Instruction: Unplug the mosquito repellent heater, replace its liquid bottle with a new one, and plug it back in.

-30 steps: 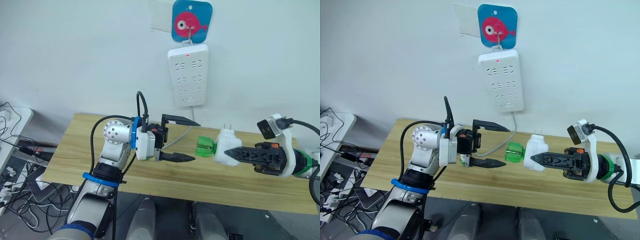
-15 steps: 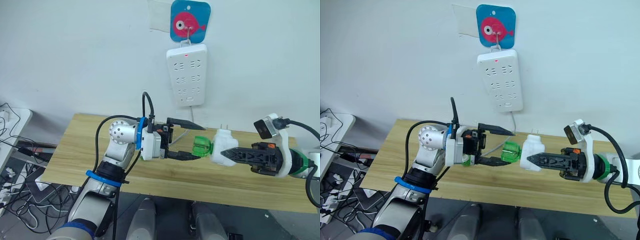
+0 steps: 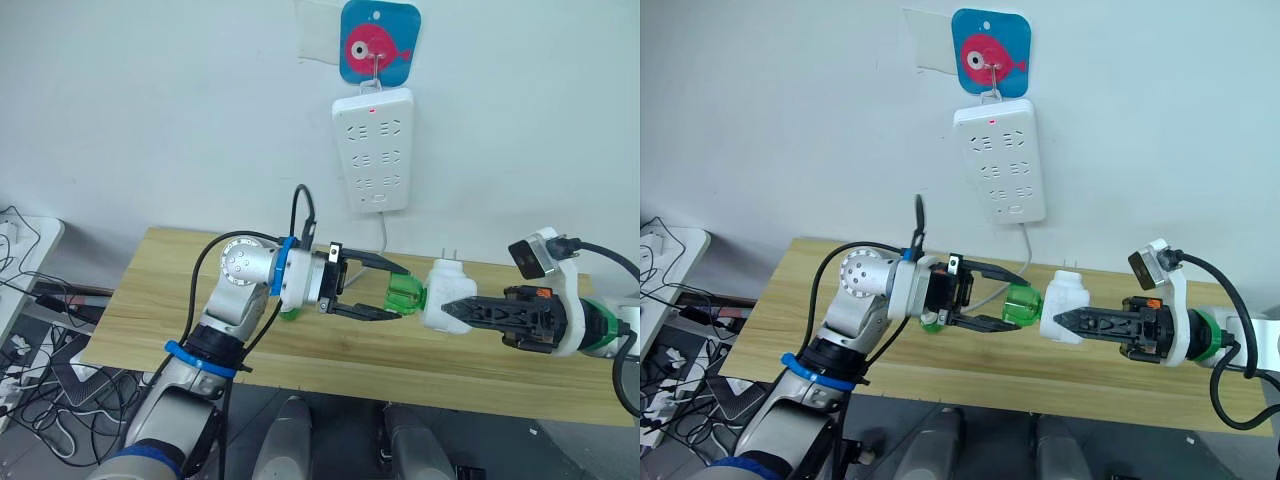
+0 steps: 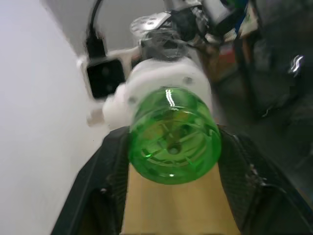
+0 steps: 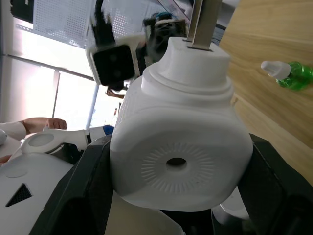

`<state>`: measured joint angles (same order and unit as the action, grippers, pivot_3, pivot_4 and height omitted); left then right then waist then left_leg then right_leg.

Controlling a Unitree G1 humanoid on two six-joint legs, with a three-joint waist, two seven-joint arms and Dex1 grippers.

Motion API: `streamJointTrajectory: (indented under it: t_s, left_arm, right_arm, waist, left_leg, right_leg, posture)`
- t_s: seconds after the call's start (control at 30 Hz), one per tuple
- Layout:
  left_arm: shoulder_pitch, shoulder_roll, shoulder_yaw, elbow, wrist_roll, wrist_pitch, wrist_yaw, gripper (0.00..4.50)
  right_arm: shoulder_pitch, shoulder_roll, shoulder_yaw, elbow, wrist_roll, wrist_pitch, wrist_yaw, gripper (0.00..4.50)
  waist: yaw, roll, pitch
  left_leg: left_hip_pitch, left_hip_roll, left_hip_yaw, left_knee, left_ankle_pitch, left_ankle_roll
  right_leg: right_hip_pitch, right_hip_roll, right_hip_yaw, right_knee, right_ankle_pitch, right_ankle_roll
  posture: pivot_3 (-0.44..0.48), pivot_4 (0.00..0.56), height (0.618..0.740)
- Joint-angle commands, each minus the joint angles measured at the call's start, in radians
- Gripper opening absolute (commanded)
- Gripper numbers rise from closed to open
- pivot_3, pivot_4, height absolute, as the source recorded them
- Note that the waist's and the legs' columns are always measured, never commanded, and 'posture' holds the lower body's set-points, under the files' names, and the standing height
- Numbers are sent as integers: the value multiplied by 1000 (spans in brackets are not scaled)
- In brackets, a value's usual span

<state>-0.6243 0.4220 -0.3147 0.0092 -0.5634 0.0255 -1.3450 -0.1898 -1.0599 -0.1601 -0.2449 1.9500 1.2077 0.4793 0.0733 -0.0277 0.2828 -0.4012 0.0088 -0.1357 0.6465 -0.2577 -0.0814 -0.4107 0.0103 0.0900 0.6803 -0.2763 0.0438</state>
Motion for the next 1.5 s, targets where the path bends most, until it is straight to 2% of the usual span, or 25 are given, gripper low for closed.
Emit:
streamJointTrajectory:
  t_s: [0.03,0.1,0.2,0.27,0.43,0.6,0.67,0.77,0.87,0.93,1.0,1.1,1.17,1.23,1.3,1.4,1.5]
  left_arm:
    - [-66,84,18,-107,-260,605,130,2230]
    - [-113,99,45,-99,-386,875,206,2230]
    - [-272,20,184,206,-570,1384,393,2230]
    - [-329,-18,257,321,-601,1542,449,2230]
    - [-303,15,218,266,-682,1589,477,2230]
    - [-283,31,204,231,-750,1589,500,3940]
    - [-283,36,206,232,-757,1589,507,4432]
    - [-292,49,225,240,-763,1589,501,4432]
    - [-286,75,248,196,-708,1567,469,4432]
    - [-263,117,242,143,-639,1481,431,4432]
    - [-229,167,219,49,-540,1321,348,4432]
    - [-140,205,182,-116,-354,982,214,4432]
    - [-46,155,190,-185,-163,555,127,4432]
    - [31,94,183,-169,13,98,11,4432]
    - [58,25,191,-103,90,-218,-66,4432]
    - [51,-73,214,28,115,-612,-158,4432]
    - [21,-110,197,143,130,-838,-215,4432]
  right_arm:
    - [8,-41,-26,-45,22,-4,-4,3082]
    - [6,-47,-21,-55,22,-14,-13,3082]
    - [-6,-53,-2,-81,22,-28,-29,3082]
    - [-8,-59,8,-99,22,-39,-45,3082]
    - [-8,-55,21,-110,22,-57,-60,3082]
    - [-12,-53,20,-109,22,-59,-51,3082]
    - [-8,-54,17,-111,22,-59,-48,3082]
    - [0,-46,6,-97,22,-59,-35,3082]
    - [13,-37,-10,-65,22,-51,-14,3082]
    - [22,-35,-25,-38,22,-41,-3,3082]
    - [28,-35,-38,-16,22,-30,7,3082]
    - [34,-34,-54,7,22,-11,23,3082]
    - [30,-33,-54,18,22,1,30,3082]
    - [19,-31,-44,26,22,8,32,3082]
    - [6,-23,-37,33,22,13,32,3082]
    - [-16,-11,-29,46,22,21,32,3082]
    - [-27,-12,-28,51,22,36,43,3082]
  waist:
    - [-3,0,0]
    - [-7,0,0]
    - [-14,0,0]
    - [-25,0,0]
    - [-60,0,0]
    - [-58,0,0]
    - [-53,0,0]
    - [-50,0,0]
    - [-50,0,0]
    - [-50,0,0]
    - [-52,0,0]
    - [-48,0,0]
    - [-41,0,0]
    - [-30,0,0]
    - [-13,0,0]
    - [9,0,0]
    - [22,0,0]
  left_leg:
    - [0,1,-1,0,0,0]
    - [0,1,-2,0,0,0]
    - [0,1,-2,0,0,0]
    - [0,0,-3,1,0,0]
    - [-1,2,-1,-2,2,-3]
    - [-1,2,-1,-2,3,-5]
    - [-1,0,0,-1,3,-6]
    - [-1,-1,1,0,3,-6]
    - [-1,-1,0,-1,3,-6]
    - [-1,-1,0,-1,3,-6]
    - [0,-1,1,-1,4,-6]
    - [0,0,1,-2,4,-6]
    - [0,0,1,-2,4,-7]
    - [-1,1,3,-2,4,-7]
    - [-1,0,5,-2,4,-7]
    - [-1,-1,5,-1,3,-6]
    - [-1,-2,6,0,1,-2]
  right_leg:
    - [0,0,-1,0,0,0]
    - [0,1,-2,0,0,0]
    - [1,1,-2,0,0,1]
    - [1,1,-3,0,-3,5]
    - [-1,1,-2,0,-2,1]
    - [-2,0,-3,2,-3,0]
    - [-1,-1,-2,1,-3,0]
    - [-1,-2,-1,1,-3,0]
    - [-1,-2,-2,1,-3,0]
    - [-1,-2,-2,1,-2,0]
    - [-1,-2,-2,1,-2,0]
    - [-2,-2,-1,1,-2,0]
    - [-1,-3,-1,0,-2,0]
    - [-1,-5,0,-1,-2,-1]
    - [-2,-6,1,-2,-2,-2]
    - [-1,-4,1,-2,-1,-2]
    - [-1,-4,3,-2,0,-2]
  posture:
    - [176,253,740]
    - [176,253,740]
    - [179,245,740]
    - [176,243,740]
    - [174,239,740]
    - [172,236,740]
    - [172,236,740]
    - [172,236,740]
    - [175,236,740]
    - [175,236,740]
    - [185,239,740]
    - [201,239,740]
    - [205,239,740]
    - [208,243,740]
    - [210,246,740]
    - [204,249,740]
    - [201,252,740]
